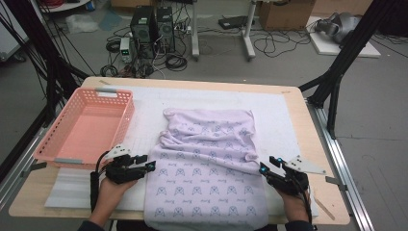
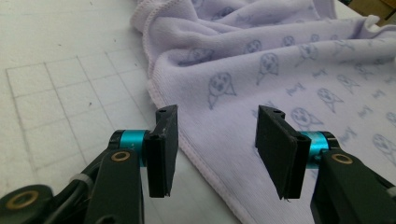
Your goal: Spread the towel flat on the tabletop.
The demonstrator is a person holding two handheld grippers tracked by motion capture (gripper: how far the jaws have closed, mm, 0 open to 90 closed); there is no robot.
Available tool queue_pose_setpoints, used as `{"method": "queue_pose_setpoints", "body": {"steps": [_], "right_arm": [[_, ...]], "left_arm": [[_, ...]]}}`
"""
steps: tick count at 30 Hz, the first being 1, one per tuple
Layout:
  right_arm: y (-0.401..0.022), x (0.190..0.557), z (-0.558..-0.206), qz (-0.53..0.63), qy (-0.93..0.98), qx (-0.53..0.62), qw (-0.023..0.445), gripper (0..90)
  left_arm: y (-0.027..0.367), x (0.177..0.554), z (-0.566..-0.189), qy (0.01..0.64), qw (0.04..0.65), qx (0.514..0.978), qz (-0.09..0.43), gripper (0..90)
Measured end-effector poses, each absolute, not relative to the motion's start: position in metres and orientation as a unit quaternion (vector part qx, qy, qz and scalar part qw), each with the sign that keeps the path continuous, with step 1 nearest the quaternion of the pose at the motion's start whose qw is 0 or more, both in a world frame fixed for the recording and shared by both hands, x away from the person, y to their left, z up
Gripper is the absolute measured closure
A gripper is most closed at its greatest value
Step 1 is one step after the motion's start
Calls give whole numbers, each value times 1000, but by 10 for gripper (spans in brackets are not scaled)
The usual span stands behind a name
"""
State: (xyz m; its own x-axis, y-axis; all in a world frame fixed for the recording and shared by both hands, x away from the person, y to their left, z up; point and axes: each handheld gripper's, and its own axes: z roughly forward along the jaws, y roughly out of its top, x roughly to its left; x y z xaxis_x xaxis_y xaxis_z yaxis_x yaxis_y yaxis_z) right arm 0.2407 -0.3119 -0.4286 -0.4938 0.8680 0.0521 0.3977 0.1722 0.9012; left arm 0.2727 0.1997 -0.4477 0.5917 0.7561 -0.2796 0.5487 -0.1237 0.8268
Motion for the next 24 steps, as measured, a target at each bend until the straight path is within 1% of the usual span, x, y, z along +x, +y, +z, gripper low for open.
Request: {"method": "queue_pose_setpoints", "body": {"steps": [1, 5, 8, 10, 12, 13, 14, 16, 17, 18, 19, 20, 22, 24], "right_arm": [[-314, 238, -427, 477, 718, 438, 254, 520], [-318, 226, -427, 482, 718, 436, 248, 535], [-311, 222, -434, 470, 745, 420, 218, 516], [-304, 222, -442, 449, 760, 420, 210, 503], [-297, 222, -450, 432, 772, 423, 197, 506], [-295, 223, -453, 420, 779, 422, 197, 520], [-292, 224, -454, 407, 788, 415, 204, 541], [-287, 223, -454, 388, 794, 418, 209, 582], [-287, 223, -454, 387, 792, 423, 210, 624], [-288, 222, -454, 386, 789, 428, 210, 695], [-290, 222, -454, 386, 787, 433, 211, 771], [-292, 222, -454, 391, 788, 433, 198, 844], [-292, 222, -453, 388, 792, 428, 196, 866], [-292, 221, -452, 388, 795, 428, 187, 875]], "left_arm": [[200, 269, -448, 440, 497, 741, 103, 493], [202, 257, -453, 440, 488, 748, 95, 493], [199, 250, -453, 434, 486, 753, 93, 494], [194, 246, -455, 431, 477, 761, 91, 495], [188, 243, -456, 426, 467, 768, 104, 499], [186, 241, -456, 423, 464, 771, 103, 537], [183, 239, -456, 418, 456, 777, 116, 558], [178, 236, -455, 416, 439, 783, 145, 632], [177, 235, -455, 416, 434, 784, 155, 688], [177, 235, -455, 415, 433, 785, 153, 745], [176, 234, -455, 410, 436, 787, 147, 838], [174, 233, -455, 406, 431, 791, 154, 868], [175, 233, -454, 411, 432, 789, 149, 875], [179, 233, -454, 415, 441, 786, 125, 877]]}}
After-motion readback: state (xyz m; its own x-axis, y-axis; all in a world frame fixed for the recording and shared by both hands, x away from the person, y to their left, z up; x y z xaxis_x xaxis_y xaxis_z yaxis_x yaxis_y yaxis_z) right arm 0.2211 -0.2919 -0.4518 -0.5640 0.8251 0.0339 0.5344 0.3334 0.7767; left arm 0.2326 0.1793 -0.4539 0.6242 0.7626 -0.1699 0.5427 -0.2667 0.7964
